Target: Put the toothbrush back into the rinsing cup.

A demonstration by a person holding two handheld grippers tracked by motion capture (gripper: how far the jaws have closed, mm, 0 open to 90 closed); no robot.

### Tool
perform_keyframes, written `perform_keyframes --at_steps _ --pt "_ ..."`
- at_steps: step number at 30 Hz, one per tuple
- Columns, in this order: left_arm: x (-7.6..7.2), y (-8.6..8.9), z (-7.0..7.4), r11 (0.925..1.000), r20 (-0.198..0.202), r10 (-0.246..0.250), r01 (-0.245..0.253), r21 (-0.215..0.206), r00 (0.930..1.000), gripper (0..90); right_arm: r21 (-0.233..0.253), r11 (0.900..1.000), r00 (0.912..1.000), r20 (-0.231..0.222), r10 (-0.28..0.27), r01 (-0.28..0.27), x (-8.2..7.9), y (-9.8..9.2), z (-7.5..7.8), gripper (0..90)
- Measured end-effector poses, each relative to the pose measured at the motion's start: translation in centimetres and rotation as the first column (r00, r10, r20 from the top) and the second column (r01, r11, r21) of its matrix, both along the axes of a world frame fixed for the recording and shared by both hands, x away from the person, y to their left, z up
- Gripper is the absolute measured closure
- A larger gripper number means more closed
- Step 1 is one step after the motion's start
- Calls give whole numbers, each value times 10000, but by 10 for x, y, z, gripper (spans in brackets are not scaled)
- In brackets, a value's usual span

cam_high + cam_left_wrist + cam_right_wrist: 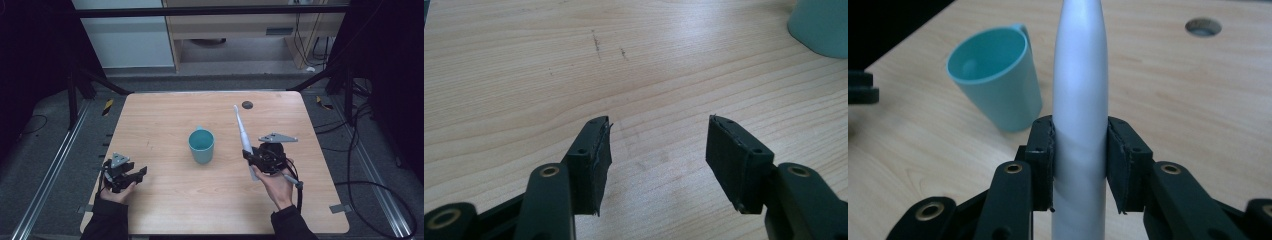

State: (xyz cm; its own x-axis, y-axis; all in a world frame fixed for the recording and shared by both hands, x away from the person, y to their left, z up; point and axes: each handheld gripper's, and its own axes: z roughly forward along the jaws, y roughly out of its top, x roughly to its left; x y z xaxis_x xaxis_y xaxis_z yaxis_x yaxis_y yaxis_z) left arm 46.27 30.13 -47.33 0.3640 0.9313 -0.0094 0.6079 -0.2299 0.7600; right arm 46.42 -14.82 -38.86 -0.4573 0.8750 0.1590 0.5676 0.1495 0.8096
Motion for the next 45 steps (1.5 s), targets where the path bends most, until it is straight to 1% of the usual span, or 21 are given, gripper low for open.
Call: perform_keyframes --at_steps 3,6,8,11,12,15,16,17,19,21,23,28,33,37,39,41,44,45 --pt "0 0 0 10000 5 4 -4 -8 10000 427 257 9997 9992 403 -60 49 5 6 4 663" --pt "0 0 0 10000 -1 1 -1 -11 10000 427 358 9993 9986 523 -67 48 8 9 5 664" --pt "0 0 0 10000 -1 0 0 -21 10000 427 379 9992 9974 706 -121 94 11 13 7 663" --pt "0 0 0 10000 4 5 -5 -25 10000 427 552 9984 9957 909 -170 121 15 16 9 663" --pt "0 0 0 10000 -1 4 -4 -24 10000 427 564 9983 9946 1017 -199 142 17 18 9 663" --pt "0 1 0 10000 -21 -13 13 -1 10000 427 822 9965 9908 1328 -251 143 20 21 11 664" --pt "0 1 0 10000 1 3 -3 -26 10000 427 1015 9948 9878 1530 -284 129 21 24 13 663" --pt "0 1 0 10000 1 3 -3 -26 10000 427 1015 9948 9878 1530 -284 129 21 24 13 663" --pt "0 1 0 10000 3 8 -8 -32 10000 427 1155 9933 9843 1741 -304 102 23 28 15 663" --pt "0 1 0 10000 4 11 -11 -44 10000 427 1445 9895 9806 1931 -325 44 25 34 18 663" --pt "0 1 0 10000 17 7 -7 -34 10000 427 1542 9880 9799 1966 -349 42 26 36 19 663" --pt "0 1 0 10000 42 12 -12 -35 10000 427 1820 9832 9725 2269 -527 108 31 45 21 663" --pt "0 1 1 10000 53 21 -21 -41 10000 427 2107 9773 9660 2478 -736 204 38 54 21 663" --pt "0 1 1 10000 96 54 -53 -69 9999 427 2171 9759 9655 2489 -764 213 47 64 20 663" --pt "0 1 1 10000 98 52 -52 -76 9999 427 2160 9762 9656 2488 -757 209 48 66 19 663" --pt "0 2 1 10000 119 56 -55 -77 9999 427 2206 9751 9636 2553 -793 218 51 71 19 663" --pt "0 2 1 10000 124 55 -54 -77 9999 427 2312 9725 9614 2607 -877 260 55 76 18 663" --pt "0 2 1 10000 128 52 -51 -76 9999 427 2412 9701 9610 2613 -910 263 57 78 18 663"
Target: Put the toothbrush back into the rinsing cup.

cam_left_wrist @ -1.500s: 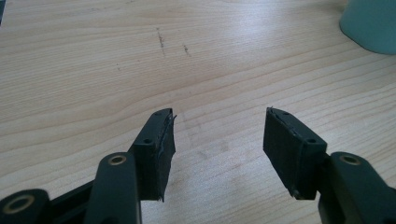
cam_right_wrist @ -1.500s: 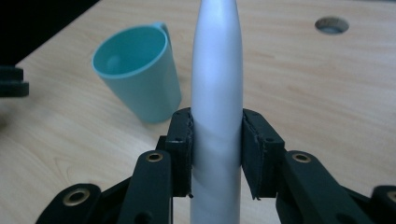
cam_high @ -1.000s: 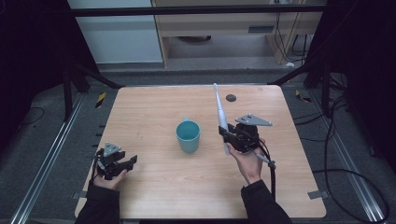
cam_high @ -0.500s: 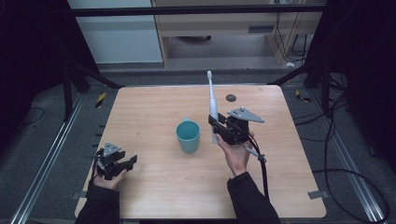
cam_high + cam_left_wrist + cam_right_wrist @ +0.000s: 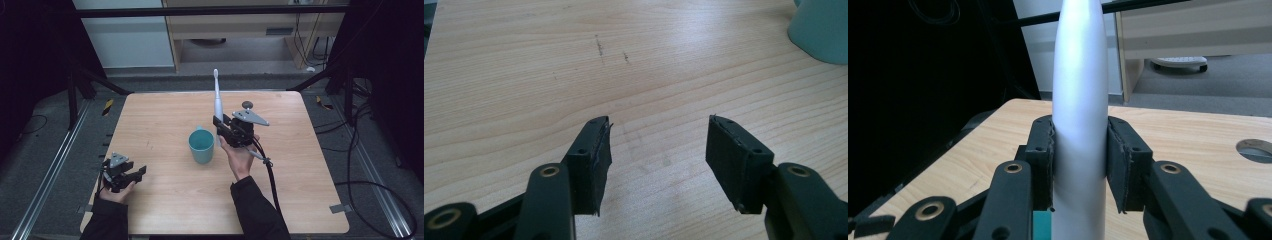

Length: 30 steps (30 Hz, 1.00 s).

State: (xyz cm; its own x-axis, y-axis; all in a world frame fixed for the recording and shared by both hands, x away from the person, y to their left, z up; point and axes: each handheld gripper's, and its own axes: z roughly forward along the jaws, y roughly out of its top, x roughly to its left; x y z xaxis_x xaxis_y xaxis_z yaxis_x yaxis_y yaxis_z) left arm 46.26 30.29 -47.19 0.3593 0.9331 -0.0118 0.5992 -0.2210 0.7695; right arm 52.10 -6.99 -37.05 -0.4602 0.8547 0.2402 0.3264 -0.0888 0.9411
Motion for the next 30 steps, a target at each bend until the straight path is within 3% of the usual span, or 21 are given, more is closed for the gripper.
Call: perform_keyframes --at_steps 15,23,30 --pt "0 0 0 10000 36 1 -1 -32 10000 427 326 9994 9999 6 -104 104 17 32 -8 663" --pt "0 0 0 10000 35 12 -11 -41 10000 427 256 9996 9998 -177 -74 79 24 44 -16 663" --pt "0 0 0 10000 37 5 -5 -45 10000 427 -99 9999 9990 -434 -105 101 30 51 -27 663"
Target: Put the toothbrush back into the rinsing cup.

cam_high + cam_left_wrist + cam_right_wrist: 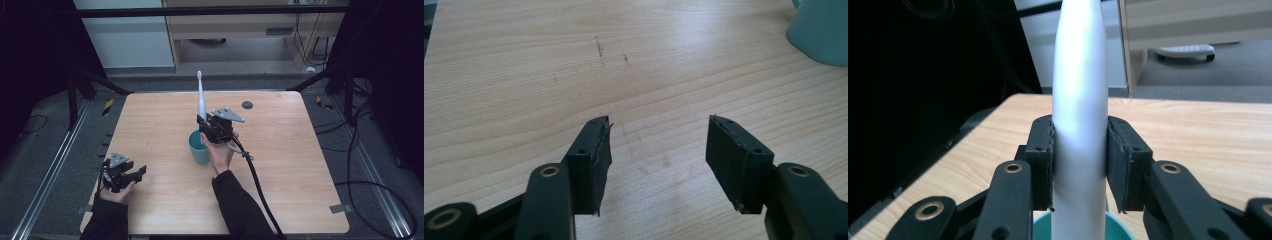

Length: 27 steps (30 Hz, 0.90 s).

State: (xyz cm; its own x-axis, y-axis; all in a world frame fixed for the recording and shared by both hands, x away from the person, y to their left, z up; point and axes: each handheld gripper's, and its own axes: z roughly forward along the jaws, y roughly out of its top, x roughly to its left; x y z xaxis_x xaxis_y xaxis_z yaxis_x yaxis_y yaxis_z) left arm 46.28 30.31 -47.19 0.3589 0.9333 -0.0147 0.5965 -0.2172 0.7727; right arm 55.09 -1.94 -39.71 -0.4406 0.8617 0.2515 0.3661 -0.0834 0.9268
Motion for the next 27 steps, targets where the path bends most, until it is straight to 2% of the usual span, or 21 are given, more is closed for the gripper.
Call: perform_keyframes --at_steps 8,12,18,21,27 --pt "0 0 0 10000 0 2 -2 -5 10000 427 -380 9993 9998 -179 -25 18 1 6 -11 662" --pt "0 0 0 10000 -7 -8 8 2 10000 427 -641 9979 9990 -440 -17 -11 2 7 -20 662" --pt "0 0 0 10000 -5 -3 3 -4 10000 427 -788 9969 9977 -672 29 -82 1 10 -29 661" --pt "0 0 0 10000 -15 -16 16 9 10000 427 -790 9968 9970 -768 59 -119 0 10 -32 661" --pt "0 -1 0 10000 -20 -16 16 18 10000 427 -1157 9931 9948 -1011 85 -202 0 11 -37 660"
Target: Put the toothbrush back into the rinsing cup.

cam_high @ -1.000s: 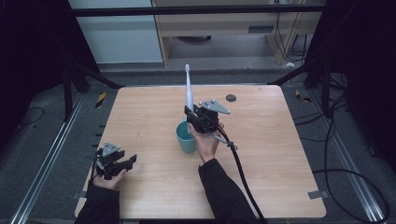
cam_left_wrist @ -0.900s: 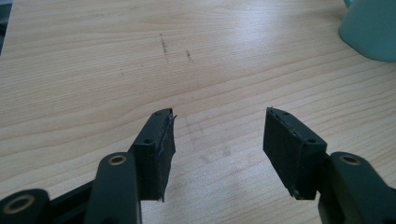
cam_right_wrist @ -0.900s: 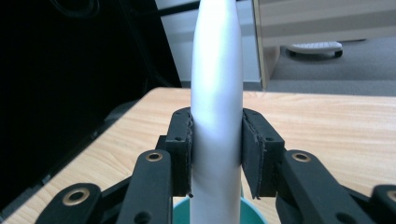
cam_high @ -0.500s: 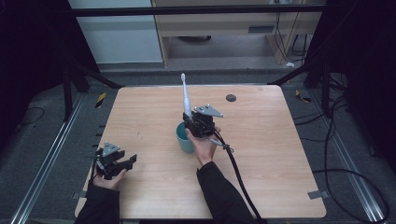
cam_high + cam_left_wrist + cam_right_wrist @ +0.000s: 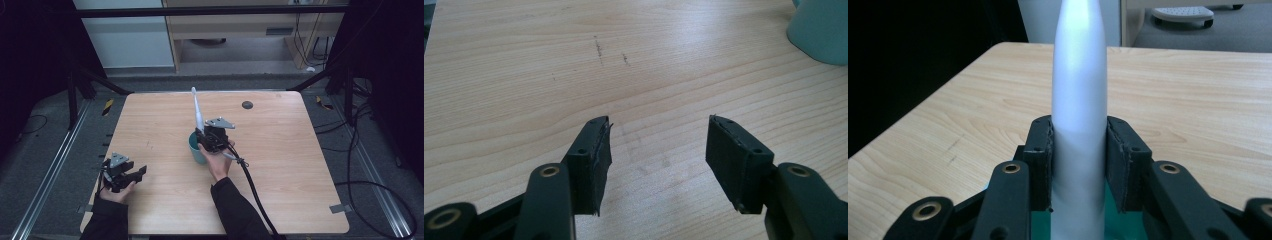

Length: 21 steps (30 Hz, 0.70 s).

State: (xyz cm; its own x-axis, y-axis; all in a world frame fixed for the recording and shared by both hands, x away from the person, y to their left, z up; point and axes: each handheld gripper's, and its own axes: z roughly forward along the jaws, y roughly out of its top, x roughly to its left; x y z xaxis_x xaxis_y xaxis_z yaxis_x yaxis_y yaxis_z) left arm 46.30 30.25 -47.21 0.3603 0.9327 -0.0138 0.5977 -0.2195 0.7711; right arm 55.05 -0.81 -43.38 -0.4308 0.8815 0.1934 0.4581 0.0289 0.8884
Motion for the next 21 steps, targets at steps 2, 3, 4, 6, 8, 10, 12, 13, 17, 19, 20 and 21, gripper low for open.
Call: perform_keyframes --at_steps 2,3,4,6,8,10,12,13,17,19,20,21 --pt "0 0 0 10000 -3 -7 7 9 10000 427 -114 9999 9999 -95 73 -74 0 1 -2 659" --pt "0 0 0 10000 -3 -7 7 9 10000 427 -165 9998 9999 -107 80 -81 0 2 -2 659" --pt "0 0 0 10000 -4 -8 8 4 10000 427 -165 9998 9999 -107 80 -81 0 2 -2 659" --pt "0 0 0 10000 -2 -10 10 8 10000 427 -310 9995 9999 -132 108 -112 0 2 -3 659" --pt "0 0 0 10000 -7 -10 10 11 10000 427 -403 9991 9996 -240 119 -129 0 2 -4 658" --pt "0 0 0 10000 -6 -23 23 24 10000 427 -485 9987 9994 -307 137 -152 0 2 -4 658" --pt "0 0 0 10000 -15 -11 11 4 10000 427 -542 9984 9994 -309 172 -188 0 2 -4 657" --pt "0 0 0 10000 -16 -7 7 4 10000 427 -536 9984 9992 -368 176 -195 0 2 -4 656" --pt "0 0 0 10000 -16 -12 12 6 10000 427 -635 9977 9993 -315 212 -232 0 2 -4 647" --pt "0 0 0 10000 -27 -27 27 26 10000 427 -660 9975 9996 -135 238 -246 -2 1 -2 651" --pt "0 0 0 10000 -21 -25 25 20 10000 427 -616 9977 9996 -76 267 -271 -3 1 0 654" --pt "0 0 0 10000 -9 -29 29 24 10000 427 -480 9984 9995 62 298 -294 -5 -2 5 643"
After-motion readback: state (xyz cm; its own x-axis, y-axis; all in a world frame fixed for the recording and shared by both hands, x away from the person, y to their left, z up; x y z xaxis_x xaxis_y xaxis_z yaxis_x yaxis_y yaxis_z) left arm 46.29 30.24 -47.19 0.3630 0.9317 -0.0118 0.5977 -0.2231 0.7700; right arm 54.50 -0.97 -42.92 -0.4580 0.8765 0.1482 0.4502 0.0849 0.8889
